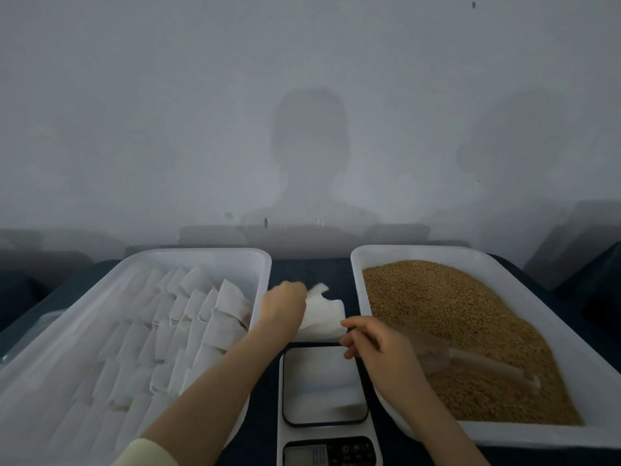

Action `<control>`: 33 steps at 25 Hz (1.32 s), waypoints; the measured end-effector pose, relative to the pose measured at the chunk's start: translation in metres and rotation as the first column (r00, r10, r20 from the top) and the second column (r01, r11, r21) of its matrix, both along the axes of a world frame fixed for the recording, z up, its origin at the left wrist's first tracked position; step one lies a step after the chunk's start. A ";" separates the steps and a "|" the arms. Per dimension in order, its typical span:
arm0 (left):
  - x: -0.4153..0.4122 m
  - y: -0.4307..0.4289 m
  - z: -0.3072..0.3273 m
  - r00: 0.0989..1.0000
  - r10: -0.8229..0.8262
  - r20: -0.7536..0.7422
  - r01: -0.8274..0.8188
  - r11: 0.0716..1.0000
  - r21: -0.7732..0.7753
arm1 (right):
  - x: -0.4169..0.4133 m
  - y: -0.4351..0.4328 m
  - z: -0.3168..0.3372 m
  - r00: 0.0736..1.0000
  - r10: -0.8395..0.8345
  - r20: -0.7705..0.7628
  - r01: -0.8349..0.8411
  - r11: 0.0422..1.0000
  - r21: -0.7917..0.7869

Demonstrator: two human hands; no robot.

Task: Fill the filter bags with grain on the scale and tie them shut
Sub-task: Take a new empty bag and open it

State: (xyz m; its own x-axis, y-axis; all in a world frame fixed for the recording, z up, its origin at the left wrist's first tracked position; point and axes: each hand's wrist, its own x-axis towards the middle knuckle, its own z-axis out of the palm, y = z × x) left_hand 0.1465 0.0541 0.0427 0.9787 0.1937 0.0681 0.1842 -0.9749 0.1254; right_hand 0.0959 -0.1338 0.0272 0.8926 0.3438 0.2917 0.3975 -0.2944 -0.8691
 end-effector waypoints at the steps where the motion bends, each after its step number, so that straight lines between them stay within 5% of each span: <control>1: -0.005 0.007 0.004 0.993 0.067 0.098 -0.047 0.980 -0.192 | 0.001 0.000 0.000 1.000 -0.001 -0.003 0.001 1.000 0.002; 3: -0.024 0.014 0.010 0.962 0.224 0.158 -0.083 0.785 -0.614 | 0.002 0.001 0.000 1.000 -0.012 0.023 0.013 1.000 -0.012; 5: -0.052 0.011 0.011 0.949 0.305 0.077 -0.084 0.481 -0.873 | 0.000 0.004 0.001 0.985 -0.006 0.170 0.017 0.998 -0.066; 8: -0.083 0.000 0.007 0.970 0.240 -0.032 -0.066 0.135 -0.989 | -0.006 0.008 0.002 0.932 0.172 0.319 -0.092 0.964 -0.250; 10: -0.089 -0.003 0.000 0.974 0.217 -0.071 -0.085 0.056 -0.995 | -0.007 0.010 0.001 0.907 0.251 0.338 -0.115 0.920 -0.375; 14: -0.091 -0.003 -0.004 0.988 0.143 -0.062 -0.064 0.011 -0.998 | -0.007 0.008 -0.002 0.866 0.235 0.442 -0.085 0.939 -0.334; 17: -0.093 -0.005 -0.002 0.990 0.138 -0.018 -0.017 -0.010 -1.000 | -0.005 0.005 -0.001 0.914 0.155 0.375 -0.073 0.972 -0.225; 21: -0.094 -0.005 -0.005 0.964 0.256 0.077 0.036 0.159 -0.987 | -0.002 0.003 0.001 0.990 0.074 0.118 -0.064 0.994 -0.088; 27: -0.104 -0.012 -0.011 0.982 -0.123 0.140 0.178 0.394 -0.902 | -0.002 0.004 0.001 0.992 0.099 0.076 -0.090 0.989 -0.117; 33: -0.104 -0.010 -0.011 0.975 -0.151 0.161 0.211 0.425 -0.880 | -0.002 0.005 -0.001 0.989 0.142 0.047 -0.132 0.975 -0.178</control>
State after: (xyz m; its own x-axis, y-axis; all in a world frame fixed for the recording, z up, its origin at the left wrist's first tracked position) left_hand 0.0424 0.0443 0.0319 0.9998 -0.0047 0.0177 -0.0183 -0.3298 0.9439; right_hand 0.0937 -0.1291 0.0265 0.8164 0.5119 0.2675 0.4938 -0.3784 -0.7829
